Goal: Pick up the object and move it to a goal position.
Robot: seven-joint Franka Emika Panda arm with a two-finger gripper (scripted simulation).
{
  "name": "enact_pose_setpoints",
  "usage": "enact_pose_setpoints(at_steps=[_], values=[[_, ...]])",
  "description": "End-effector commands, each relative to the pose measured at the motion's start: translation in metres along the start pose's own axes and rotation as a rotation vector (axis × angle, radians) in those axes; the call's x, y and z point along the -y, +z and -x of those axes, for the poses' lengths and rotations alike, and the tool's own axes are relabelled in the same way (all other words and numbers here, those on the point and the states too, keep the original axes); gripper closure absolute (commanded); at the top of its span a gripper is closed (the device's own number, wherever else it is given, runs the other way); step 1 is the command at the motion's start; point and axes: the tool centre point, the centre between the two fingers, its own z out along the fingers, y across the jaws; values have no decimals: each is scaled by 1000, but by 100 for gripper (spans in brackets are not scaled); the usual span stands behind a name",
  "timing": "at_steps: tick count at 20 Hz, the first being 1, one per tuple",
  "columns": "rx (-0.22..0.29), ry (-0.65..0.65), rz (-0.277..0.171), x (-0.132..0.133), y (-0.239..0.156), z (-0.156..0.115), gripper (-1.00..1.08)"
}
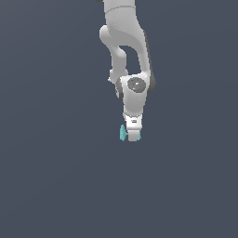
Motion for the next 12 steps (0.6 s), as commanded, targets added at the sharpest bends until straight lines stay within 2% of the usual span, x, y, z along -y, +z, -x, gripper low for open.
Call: enact_pose_setpoints(at_steps=[1,9,10,12], values=[[0,-2,-1,1,13,0,-92],[0,-3,-1,0,32,0,-92],[0,-3,-1,0,32,0,108],[0,-3,-1,0,32,0,108]])
